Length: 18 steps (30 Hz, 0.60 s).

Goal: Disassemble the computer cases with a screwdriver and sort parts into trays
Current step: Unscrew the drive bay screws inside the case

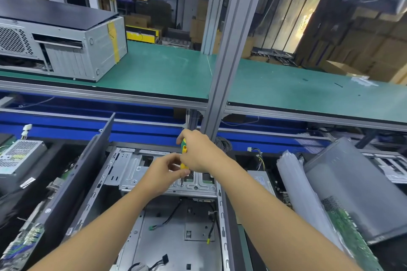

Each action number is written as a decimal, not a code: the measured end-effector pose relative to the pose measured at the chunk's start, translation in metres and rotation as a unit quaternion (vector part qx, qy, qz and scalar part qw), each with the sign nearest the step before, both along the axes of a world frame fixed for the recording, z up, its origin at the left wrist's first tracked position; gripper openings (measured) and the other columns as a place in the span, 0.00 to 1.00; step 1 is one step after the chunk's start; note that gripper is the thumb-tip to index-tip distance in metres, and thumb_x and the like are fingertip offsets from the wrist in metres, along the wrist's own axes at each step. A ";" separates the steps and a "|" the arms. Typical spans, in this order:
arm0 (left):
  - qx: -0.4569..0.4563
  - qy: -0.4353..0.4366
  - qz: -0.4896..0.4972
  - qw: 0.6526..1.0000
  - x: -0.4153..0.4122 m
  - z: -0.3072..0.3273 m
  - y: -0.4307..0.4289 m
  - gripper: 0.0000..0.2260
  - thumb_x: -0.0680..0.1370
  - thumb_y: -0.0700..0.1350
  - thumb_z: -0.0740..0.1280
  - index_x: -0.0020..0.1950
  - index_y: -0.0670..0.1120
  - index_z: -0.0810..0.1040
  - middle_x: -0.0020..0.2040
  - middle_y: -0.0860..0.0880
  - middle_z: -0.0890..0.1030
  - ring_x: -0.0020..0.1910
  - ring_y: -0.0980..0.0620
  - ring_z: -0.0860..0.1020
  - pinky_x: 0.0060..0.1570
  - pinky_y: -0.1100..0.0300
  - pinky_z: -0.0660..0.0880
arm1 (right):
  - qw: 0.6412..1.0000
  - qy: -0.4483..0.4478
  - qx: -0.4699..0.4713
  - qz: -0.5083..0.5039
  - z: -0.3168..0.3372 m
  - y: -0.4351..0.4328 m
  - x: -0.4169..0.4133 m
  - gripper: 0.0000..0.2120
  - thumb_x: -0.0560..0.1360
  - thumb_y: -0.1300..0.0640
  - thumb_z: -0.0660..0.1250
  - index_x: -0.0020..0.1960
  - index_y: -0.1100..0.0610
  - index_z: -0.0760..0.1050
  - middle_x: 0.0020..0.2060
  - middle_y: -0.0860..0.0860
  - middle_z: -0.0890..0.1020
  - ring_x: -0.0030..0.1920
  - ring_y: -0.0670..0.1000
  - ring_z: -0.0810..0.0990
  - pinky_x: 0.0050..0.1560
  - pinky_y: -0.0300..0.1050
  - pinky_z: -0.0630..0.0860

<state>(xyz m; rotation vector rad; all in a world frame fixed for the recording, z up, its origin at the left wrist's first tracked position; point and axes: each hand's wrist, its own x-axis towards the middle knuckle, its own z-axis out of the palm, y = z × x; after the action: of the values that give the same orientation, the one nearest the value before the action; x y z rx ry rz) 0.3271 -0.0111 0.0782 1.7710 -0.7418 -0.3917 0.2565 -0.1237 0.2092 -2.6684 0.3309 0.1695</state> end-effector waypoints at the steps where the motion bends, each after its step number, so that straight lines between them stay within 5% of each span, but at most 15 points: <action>1: -0.003 -0.003 0.009 1.000 0.001 -0.001 -0.001 0.10 0.73 0.44 0.77 0.44 0.59 0.80 0.41 0.57 0.83 0.37 0.61 0.78 0.38 0.68 0.73 | 1.000 -0.007 0.006 -0.005 -0.002 0.001 -0.001 0.19 0.79 0.54 0.67 0.69 0.53 0.68 0.66 0.55 0.68 0.64 0.58 0.69 0.57 0.51 0.71; 6: -0.009 -0.009 0.011 1.000 0.005 -0.005 -0.005 0.09 0.72 0.43 0.78 0.46 0.52 0.80 0.41 0.56 0.84 0.34 0.61 0.79 0.34 0.71 0.72 | 0.994 -0.051 -0.065 -0.064 -0.008 0.003 -0.004 0.29 0.79 0.36 0.61 0.70 0.56 0.66 0.64 0.57 0.69 0.61 0.61 0.75 0.52 0.53 0.74; 10: -0.014 0.003 0.003 1.000 0.004 -0.004 -0.006 0.10 0.71 0.43 0.78 0.46 0.51 0.79 0.41 0.55 0.84 0.34 0.61 0.79 0.35 0.70 0.73 | 0.994 -0.059 -0.060 -0.064 -0.007 0.003 -0.003 0.22 0.82 0.44 0.61 0.69 0.58 0.67 0.60 0.57 0.73 0.57 0.59 0.78 0.51 0.50 0.74; 18: -0.006 -0.008 -0.052 0.999 0.005 -0.006 -0.001 0.11 0.78 0.45 0.71 0.52 0.64 0.81 0.49 0.57 0.85 0.50 0.56 0.82 0.48 0.64 0.75 | 0.996 -0.055 -0.010 -0.075 -0.003 0.005 -0.004 0.16 0.80 0.59 0.65 0.66 0.59 0.66 0.60 0.58 0.68 0.57 0.60 0.74 0.52 0.53 0.75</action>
<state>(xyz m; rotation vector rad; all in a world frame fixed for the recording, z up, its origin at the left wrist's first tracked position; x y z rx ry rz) 0.3323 -0.0124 0.0724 1.7306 -0.8488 -0.4424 0.2527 -0.1191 0.2063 -2.6464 0.4968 -0.0273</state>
